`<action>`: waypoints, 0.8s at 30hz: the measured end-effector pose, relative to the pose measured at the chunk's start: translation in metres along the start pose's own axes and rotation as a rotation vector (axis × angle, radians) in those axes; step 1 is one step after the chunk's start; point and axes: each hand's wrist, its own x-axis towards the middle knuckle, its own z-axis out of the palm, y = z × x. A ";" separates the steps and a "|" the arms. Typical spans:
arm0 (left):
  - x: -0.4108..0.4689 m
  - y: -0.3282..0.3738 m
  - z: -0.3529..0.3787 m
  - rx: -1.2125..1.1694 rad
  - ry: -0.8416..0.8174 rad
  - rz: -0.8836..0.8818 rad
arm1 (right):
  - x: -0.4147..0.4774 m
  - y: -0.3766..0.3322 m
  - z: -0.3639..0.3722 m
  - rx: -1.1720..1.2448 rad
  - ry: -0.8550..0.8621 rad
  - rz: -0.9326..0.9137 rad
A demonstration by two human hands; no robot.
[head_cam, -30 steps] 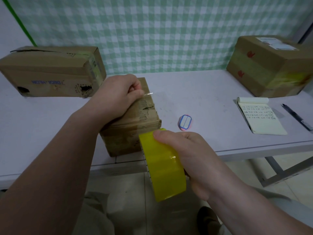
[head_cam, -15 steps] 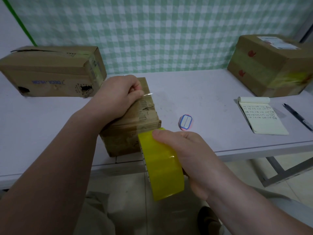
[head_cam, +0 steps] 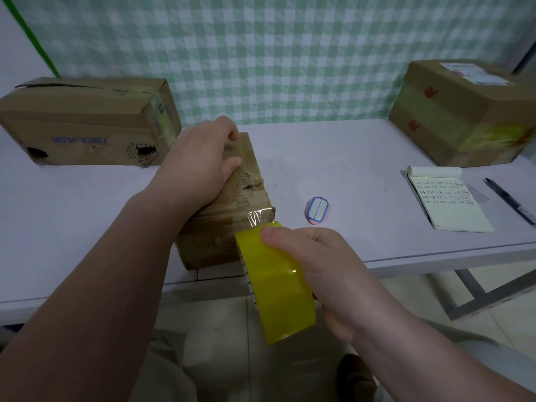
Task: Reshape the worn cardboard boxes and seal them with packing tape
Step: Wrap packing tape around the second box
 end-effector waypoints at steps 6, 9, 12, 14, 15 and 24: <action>-0.008 0.003 -0.016 -0.048 0.046 0.157 | 0.003 0.002 -0.008 -0.006 0.016 0.029; -0.021 0.008 -0.025 -0.261 -0.129 0.286 | 0.004 0.001 -0.013 -0.010 0.037 0.019; -0.035 0.008 -0.026 -0.323 -0.286 0.385 | 0.005 -0.001 -0.021 -0.027 0.043 0.012; -0.044 0.007 -0.026 -0.347 -0.372 0.380 | 0.005 -0.003 -0.025 -0.034 0.035 0.023; -0.048 0.007 -0.026 -0.341 -0.411 0.377 | 0.004 -0.004 -0.026 -0.031 0.028 0.027; -0.056 0.010 -0.017 0.025 -0.530 0.346 | 0.004 -0.005 -0.032 -0.030 -0.009 0.032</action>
